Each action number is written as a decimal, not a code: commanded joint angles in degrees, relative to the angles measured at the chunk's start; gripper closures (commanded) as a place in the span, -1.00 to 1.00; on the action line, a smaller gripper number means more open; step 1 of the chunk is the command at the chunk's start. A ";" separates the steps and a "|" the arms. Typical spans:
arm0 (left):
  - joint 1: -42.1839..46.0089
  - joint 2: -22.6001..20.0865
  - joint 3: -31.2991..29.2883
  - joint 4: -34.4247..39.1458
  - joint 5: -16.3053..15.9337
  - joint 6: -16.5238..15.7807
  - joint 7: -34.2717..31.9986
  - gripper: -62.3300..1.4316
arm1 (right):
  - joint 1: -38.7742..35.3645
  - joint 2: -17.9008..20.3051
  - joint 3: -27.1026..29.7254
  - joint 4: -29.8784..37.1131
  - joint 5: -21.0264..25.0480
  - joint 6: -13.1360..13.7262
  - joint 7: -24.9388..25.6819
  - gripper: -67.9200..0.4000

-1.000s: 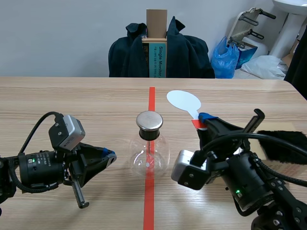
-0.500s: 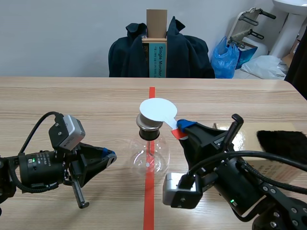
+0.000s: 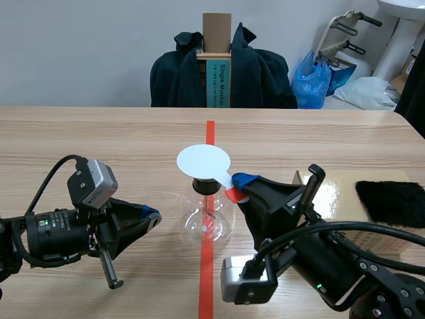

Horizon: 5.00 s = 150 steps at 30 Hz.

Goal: Do the electroscope experiment.
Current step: 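Move the plate toward and away from the electroscope, then hold the plate still at the electroscope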

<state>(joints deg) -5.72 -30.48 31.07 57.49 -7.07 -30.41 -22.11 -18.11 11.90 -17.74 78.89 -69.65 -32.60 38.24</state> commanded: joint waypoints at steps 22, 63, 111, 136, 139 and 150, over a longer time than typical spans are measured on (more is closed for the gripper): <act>-0.15 0.31 -0.22 1.31 -0.52 -0.11 -0.76 0.91 | 0.79 0.15 0.09 0.74 0.61 -0.81 -10.95 0.96; -0.15 0.31 -0.22 1.31 -0.52 -0.11 -0.76 0.91 | 0.81 0.17 0.20 0.76 0.61 -0.85 -1.92 0.96; -0.15 0.31 -0.22 1.31 0.74 -0.11 -0.76 0.91 | 0.79 0.17 0.20 0.76 0.61 -0.85 -27.56 0.96; -0.15 0.31 -0.22 1.31 0.74 -0.11 -0.79 0.91 | 0.81 0.17 0.20 0.76 0.15 -2.12 -7.13 0.96; -0.15 0.31 -0.22 1.31 0.74 -0.11 -0.79 0.91 | 0.81 0.17 0.20 0.76 0.15 -2.12 -7.13 0.96; -0.15 0.31 -0.22 1.31 0.74 -0.11 -0.79 0.91 | 0.79 0.17 0.20 0.76 0.15 -2.10 -7.17 0.96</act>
<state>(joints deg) -5.72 -30.48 31.07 57.49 -5.80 -30.41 -22.11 -18.11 11.90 -17.72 78.89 -69.89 -33.85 31.24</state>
